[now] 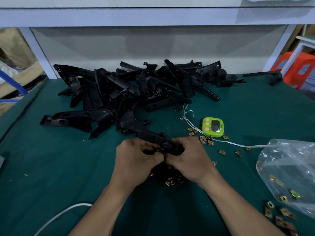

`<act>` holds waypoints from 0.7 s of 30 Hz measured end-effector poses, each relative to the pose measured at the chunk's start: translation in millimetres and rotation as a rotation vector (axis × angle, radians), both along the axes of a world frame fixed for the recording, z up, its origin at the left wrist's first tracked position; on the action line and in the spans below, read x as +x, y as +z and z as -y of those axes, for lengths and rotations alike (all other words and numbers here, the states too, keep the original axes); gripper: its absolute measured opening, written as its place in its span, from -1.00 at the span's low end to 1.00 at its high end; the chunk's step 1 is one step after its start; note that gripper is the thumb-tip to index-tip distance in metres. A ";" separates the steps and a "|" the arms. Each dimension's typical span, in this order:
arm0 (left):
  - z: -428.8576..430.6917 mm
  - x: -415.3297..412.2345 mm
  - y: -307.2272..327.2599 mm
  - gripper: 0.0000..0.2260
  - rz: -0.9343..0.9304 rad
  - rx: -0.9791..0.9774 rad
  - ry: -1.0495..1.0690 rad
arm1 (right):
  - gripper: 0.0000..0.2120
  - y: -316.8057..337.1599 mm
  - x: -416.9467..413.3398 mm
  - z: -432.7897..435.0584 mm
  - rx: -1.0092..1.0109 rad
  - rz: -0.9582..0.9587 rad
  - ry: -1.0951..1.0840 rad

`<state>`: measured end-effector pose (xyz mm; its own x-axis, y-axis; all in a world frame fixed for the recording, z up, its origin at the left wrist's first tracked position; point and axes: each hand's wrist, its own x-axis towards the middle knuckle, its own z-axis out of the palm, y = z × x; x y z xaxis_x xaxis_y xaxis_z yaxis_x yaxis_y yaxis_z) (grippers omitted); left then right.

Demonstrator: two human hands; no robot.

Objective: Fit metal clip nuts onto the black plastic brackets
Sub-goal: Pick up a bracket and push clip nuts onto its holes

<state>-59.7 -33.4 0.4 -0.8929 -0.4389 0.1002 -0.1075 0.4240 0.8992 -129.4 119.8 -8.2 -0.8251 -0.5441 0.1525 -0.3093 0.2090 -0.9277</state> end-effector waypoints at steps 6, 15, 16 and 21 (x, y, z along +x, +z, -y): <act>2.3 -2.7 -2.7 -0.74 -0.051 0.300 -0.091 | -0.94 3.0 1.0 0.3 -0.171 0.303 0.049; 0.9 0.6 4.5 -0.74 -0.065 0.456 -0.244 | -0.91 5.7 -0.9 -1.3 -0.335 0.522 0.005; -0.4 1.0 4.4 -0.72 -0.066 0.402 -0.212 | -0.90 5.5 -1.2 -1.3 -0.339 0.524 -0.012; -1.1 -0.1 2.0 -0.70 -0.061 0.128 -0.063 | -0.90 4.7 -0.7 -1.3 -0.371 0.548 -0.036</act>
